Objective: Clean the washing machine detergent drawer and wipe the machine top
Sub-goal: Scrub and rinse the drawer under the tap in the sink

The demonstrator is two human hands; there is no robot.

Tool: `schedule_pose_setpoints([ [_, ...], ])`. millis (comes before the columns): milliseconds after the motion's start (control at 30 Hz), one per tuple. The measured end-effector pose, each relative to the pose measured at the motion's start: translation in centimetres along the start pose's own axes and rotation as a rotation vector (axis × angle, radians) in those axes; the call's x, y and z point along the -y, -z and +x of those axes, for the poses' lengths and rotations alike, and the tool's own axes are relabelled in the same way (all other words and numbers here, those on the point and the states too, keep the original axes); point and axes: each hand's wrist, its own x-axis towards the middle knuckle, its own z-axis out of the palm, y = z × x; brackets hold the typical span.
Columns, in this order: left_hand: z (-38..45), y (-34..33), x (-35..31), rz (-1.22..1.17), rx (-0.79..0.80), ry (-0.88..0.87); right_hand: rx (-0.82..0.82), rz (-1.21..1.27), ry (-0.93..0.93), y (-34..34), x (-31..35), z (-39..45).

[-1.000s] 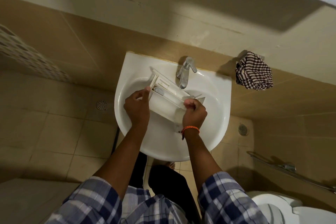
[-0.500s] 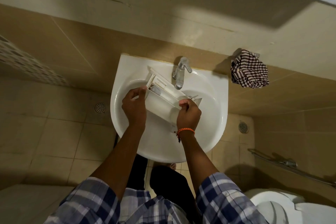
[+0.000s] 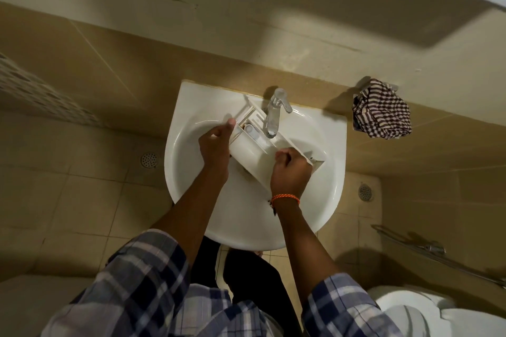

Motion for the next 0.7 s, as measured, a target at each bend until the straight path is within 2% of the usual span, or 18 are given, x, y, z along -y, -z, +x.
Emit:
schedule_pose_setpoints([
  [133, 0.9, -0.6, -0.2, 0.098, 0.001, -0.064, 0.022, 0.028, 0.101, -0.3, -0.4, -0.9],
  [233, 0.9, -0.4, 0.2, 0.145, 0.017, -0.065, 0.044, -0.087, 0.204, -1.0, -0.6, -1.6],
  [367, 1.1, -0.4, 0.7, 0.184, 0.032, -0.057, 0.215, -0.223, 0.286, -2.7, -0.2, -2.2],
  [567, 1.8, -0.5, 0.0, 0.233, 0.013, -0.095, 0.445, 0.000, 0.243, -2.5, -0.5, -1.3],
  [633, 1.7, -0.5, 0.0, 0.232, 0.017, -0.097, 0.401, -0.070, 0.258, -1.4, -1.4, -1.2],
  [700, 1.6, -0.7, 0.3, 0.220, 0.013, -0.092, 0.270, -0.240, 0.204, -1.1, -1.8, -1.6],
])
